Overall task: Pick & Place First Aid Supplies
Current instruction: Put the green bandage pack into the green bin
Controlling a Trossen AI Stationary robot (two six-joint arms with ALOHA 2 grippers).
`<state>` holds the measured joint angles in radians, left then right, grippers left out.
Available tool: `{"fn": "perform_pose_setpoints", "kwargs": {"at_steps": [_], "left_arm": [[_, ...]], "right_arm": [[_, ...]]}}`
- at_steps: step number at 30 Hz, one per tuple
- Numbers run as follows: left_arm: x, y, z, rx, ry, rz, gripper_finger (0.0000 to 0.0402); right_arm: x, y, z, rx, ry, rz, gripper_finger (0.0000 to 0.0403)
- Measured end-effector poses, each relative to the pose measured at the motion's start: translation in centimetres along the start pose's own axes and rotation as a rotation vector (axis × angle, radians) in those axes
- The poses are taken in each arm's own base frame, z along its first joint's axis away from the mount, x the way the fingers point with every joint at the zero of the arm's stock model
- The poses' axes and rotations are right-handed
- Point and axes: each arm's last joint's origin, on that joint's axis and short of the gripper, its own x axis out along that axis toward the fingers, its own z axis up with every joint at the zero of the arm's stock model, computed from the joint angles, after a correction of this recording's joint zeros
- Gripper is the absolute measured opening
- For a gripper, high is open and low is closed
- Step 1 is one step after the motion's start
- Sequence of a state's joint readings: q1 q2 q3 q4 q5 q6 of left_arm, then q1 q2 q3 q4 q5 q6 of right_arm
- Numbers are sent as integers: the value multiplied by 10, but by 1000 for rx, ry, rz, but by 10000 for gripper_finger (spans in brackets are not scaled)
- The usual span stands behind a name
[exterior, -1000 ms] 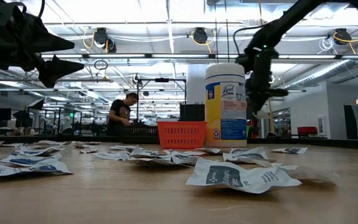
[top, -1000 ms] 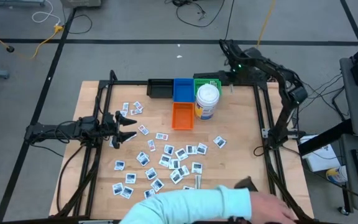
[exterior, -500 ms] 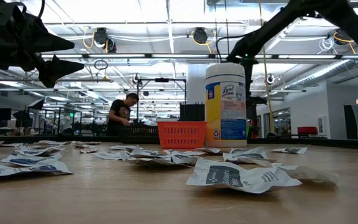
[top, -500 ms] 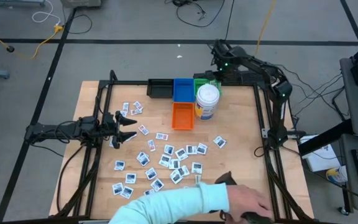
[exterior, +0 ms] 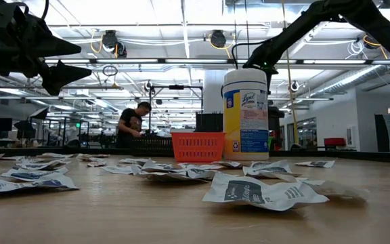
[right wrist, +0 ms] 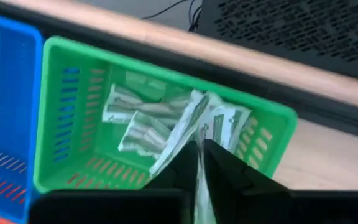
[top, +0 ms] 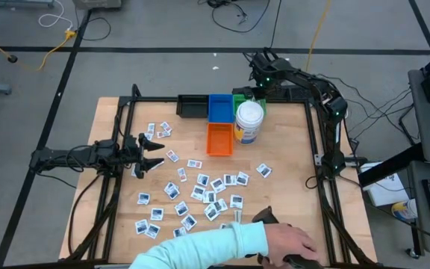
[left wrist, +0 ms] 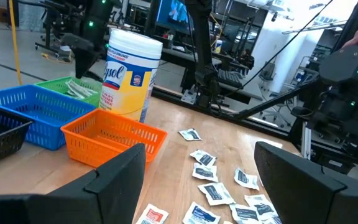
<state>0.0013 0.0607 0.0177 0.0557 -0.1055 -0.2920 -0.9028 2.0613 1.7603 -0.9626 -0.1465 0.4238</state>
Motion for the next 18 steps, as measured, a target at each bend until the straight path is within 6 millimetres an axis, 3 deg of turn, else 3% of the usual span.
{"fn": "perform_pose_setpoints", "kwargs": {"at_steps": [10, 18], "left_arm": [[0, 0, 0, 0, 0, 0, 306], [0, 0, 0, 0, 0, 0, 306]], "right_arm": [[-7, -2, -3, -21, 15, 4, 158], [-29, -23, -11, 32, 69, -109, 173]]}}
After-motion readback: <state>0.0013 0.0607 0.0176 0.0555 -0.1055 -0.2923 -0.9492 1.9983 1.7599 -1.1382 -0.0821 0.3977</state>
